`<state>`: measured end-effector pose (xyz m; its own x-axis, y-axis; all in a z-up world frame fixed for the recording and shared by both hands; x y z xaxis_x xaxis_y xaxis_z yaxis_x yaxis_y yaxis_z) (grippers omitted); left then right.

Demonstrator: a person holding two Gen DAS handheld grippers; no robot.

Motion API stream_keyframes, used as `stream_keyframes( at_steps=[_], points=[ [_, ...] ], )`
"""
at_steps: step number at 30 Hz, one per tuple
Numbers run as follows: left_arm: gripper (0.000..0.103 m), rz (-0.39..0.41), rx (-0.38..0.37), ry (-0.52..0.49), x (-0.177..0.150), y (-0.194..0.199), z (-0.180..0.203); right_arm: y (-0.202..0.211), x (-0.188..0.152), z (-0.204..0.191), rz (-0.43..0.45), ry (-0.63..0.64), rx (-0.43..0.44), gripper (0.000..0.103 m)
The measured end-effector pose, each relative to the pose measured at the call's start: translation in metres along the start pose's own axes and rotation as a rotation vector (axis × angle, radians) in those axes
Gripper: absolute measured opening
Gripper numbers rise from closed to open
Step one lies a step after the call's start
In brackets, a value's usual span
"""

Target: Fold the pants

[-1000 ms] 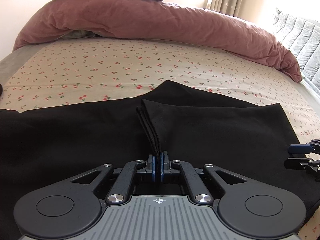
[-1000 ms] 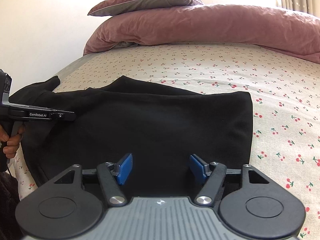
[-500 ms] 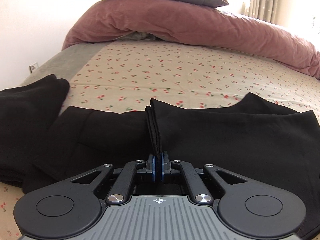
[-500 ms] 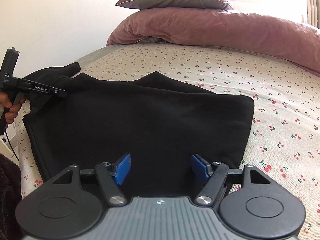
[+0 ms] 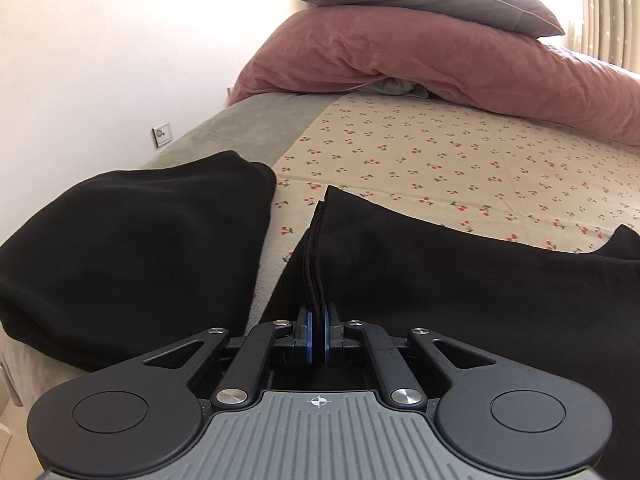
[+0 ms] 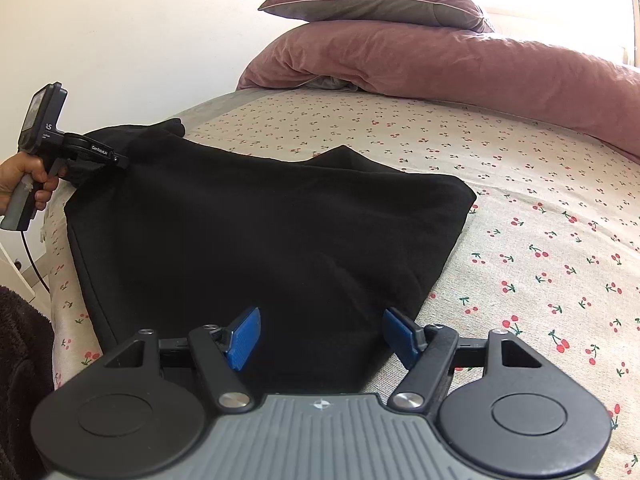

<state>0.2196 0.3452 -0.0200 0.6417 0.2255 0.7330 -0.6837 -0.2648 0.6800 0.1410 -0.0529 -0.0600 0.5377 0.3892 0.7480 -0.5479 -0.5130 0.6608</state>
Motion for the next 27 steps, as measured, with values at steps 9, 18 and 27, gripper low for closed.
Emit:
stream_keyframes(
  at_steps=[9, 18, 27],
  points=[
    [0.034, 0.054, 0.088, -0.092, -0.006, 0.017, 0.019, 0.005, -0.002, 0.003, -0.007, -0.012, -0.001, 0.075],
    [0.055, 0.058, -0.166, -0.129, -0.031, 0.068, 0.093, 0.016, -0.009, 0.012, -0.018, -0.088, 0.015, 0.075],
    [0.062, -0.036, -0.521, -0.276, -0.103, 0.109, 0.203, 0.022, -0.025, 0.006, -0.061, -0.131, 0.055, 0.072]
  ],
)
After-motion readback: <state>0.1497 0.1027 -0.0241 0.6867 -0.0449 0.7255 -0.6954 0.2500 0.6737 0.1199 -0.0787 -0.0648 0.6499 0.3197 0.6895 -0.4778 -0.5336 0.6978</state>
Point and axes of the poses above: each gripper's, at about its wrist camera, not at the fingertips, and y roughly against the way its jaws point, z to its right, x to its top, the point moved 9 cm from there along -y, roughly the way its jaws point, and after that the axes turned 9 degrees about y, right-handed, at the moved point
